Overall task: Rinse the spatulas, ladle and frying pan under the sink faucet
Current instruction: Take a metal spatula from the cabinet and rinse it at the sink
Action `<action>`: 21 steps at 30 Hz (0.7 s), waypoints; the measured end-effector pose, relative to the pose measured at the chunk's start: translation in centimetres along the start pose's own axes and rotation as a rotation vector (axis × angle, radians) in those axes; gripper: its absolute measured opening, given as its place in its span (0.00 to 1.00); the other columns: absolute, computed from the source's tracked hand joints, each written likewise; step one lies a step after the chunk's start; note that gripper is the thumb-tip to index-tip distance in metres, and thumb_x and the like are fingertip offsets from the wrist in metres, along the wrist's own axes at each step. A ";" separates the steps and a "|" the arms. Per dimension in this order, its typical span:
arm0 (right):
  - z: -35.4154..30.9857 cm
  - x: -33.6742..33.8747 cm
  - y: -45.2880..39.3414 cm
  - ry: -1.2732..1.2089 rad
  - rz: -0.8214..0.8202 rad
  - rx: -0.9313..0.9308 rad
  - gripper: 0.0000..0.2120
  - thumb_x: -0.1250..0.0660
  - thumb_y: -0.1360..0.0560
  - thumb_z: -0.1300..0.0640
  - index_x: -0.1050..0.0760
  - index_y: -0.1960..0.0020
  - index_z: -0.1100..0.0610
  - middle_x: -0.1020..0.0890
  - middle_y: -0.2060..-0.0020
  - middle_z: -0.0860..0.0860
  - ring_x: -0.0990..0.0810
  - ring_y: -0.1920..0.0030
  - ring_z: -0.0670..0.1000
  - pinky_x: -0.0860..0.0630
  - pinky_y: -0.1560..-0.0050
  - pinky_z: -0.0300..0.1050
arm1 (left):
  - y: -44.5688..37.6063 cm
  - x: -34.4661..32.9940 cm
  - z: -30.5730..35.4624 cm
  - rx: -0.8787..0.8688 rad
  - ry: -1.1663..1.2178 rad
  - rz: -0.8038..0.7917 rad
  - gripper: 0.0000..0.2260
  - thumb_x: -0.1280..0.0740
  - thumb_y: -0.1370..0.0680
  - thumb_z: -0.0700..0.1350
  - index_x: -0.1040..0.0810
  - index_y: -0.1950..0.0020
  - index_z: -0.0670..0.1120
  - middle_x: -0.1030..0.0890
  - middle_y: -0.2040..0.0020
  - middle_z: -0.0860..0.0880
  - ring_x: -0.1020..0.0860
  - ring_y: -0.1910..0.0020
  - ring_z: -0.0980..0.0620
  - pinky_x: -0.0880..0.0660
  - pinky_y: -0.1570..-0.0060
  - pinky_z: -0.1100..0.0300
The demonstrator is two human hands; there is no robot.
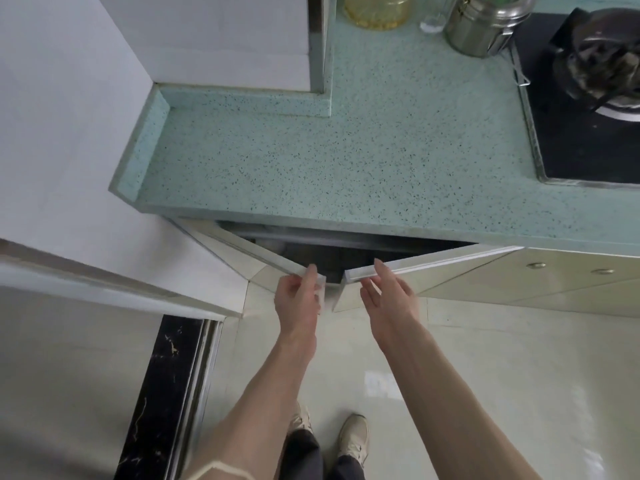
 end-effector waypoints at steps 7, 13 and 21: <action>0.3 6.5 1.8 0.455 0.175 0.164 0.11 0.25 0.24 0.55 0.25 0.53 0.61 0.18 0.60 0.56 0.22 0.61 0.53 0.26 0.62 0.42 | 2.2 5.6 -0.6 -0.159 -0.154 0.128 0.09 0.29 0.21 0.42 0.27 0.58 0.43 0.26 0.64 0.49 0.29 0.67 0.54 0.34 0.72 0.73; -1.0 12.1 4.6 0.711 0.169 0.269 0.09 0.29 0.25 0.57 0.26 0.48 0.60 0.21 0.60 0.53 0.24 0.61 0.52 0.29 0.64 0.46 | 3.4 8.9 -0.1 -0.211 -0.389 0.167 0.13 0.30 0.21 0.45 0.29 0.63 0.46 0.23 0.65 0.49 0.26 0.66 0.49 0.32 0.66 0.59; -3.7 20.4 6.1 1.016 0.238 0.375 0.09 0.32 0.24 0.60 0.27 0.46 0.61 0.20 0.57 0.56 0.20 0.55 0.60 0.29 0.62 0.48 | 5.8 13.5 1.2 -0.230 -0.838 0.173 0.13 0.35 0.17 0.49 0.26 0.56 0.41 0.20 0.59 0.44 0.23 0.62 0.44 0.31 0.62 0.56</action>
Point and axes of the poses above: each hand's wrist, its own y-axis away from the middle knuckle, its own x-axis out of the back of the hand, z = x × y, the point moved 8 cm from there along -y, towards the middle knuckle
